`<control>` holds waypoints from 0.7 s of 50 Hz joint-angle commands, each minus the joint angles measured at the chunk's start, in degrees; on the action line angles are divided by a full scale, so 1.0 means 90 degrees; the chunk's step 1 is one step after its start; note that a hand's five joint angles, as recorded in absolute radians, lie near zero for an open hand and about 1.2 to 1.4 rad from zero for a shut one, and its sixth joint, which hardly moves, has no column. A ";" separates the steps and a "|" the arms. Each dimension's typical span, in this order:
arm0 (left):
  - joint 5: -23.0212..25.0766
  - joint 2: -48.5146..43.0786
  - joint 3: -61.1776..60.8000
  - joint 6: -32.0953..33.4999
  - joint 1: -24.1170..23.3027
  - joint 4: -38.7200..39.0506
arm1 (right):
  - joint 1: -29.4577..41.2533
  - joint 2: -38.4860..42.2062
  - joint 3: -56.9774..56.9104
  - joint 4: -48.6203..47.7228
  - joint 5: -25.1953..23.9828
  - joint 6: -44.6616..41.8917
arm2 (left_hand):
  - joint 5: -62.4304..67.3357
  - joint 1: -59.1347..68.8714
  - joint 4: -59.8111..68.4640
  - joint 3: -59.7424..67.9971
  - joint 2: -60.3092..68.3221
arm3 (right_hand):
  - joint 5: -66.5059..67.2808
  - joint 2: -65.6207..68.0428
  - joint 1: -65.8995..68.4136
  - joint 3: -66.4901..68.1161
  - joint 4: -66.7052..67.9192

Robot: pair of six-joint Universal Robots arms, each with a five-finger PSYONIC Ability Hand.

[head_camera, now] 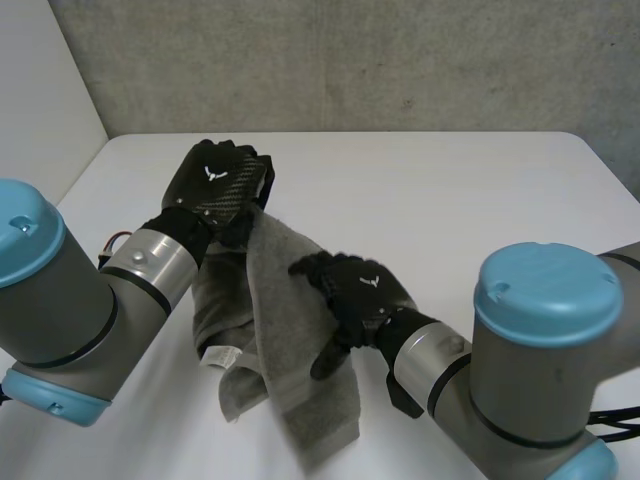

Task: Fold the laundry

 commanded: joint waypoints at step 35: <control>0.0030 -0.0201 -0.0143 -0.0041 0.0322 0.0043 | 0.1149 0.1237 -0.0683 0.0402 0.0074 -0.7085 | 0.1034 0.1046 0.0899 0.0921 0.0907 | -0.0411 -0.0449 -0.0388 -0.0430 -0.0546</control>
